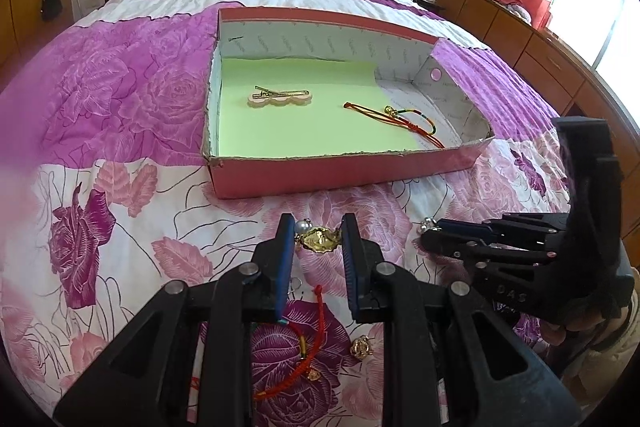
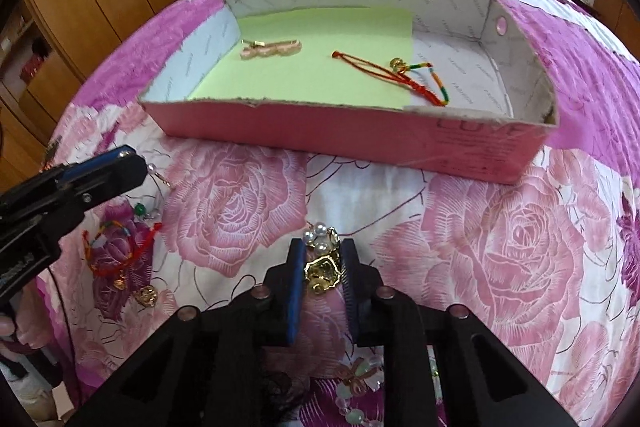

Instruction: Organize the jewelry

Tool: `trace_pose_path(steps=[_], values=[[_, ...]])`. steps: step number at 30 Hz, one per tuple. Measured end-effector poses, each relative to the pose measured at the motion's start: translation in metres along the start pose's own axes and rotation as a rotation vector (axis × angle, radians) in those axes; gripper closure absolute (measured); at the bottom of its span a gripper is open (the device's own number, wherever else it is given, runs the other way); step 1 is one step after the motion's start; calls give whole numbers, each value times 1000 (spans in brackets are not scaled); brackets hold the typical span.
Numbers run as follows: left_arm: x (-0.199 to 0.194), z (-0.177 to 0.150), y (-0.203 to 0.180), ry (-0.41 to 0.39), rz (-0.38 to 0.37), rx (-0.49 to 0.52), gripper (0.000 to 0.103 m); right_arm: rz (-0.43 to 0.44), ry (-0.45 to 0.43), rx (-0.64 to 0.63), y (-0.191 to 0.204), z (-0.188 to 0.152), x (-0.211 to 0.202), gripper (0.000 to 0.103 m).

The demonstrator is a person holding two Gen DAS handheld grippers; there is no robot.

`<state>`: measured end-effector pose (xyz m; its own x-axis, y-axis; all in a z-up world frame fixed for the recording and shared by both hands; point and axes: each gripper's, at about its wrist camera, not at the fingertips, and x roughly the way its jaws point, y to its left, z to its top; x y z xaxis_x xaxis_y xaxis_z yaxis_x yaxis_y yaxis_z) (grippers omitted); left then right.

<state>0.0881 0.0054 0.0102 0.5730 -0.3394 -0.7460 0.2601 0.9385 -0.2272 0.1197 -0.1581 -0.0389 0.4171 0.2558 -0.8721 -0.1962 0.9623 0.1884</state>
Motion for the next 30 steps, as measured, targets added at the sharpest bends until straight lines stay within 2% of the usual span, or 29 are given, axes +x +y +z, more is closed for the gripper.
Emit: trace_pose_path(steps=[7,15,20,30], values=[[-2,2,-4,-9,-1,7,88,45,-88,35,-21,-8,-33,83],[-11,5,-8,-41,-9,2,88,68,-211,49,-20,-12,-64,83],[-22,8,-12,-96,-18,3,88,63,-298,49,-12,-10,-77,83],[-41,18,-17,-251,19,13,88,0,-455,11,-2,-8,-101,83]])
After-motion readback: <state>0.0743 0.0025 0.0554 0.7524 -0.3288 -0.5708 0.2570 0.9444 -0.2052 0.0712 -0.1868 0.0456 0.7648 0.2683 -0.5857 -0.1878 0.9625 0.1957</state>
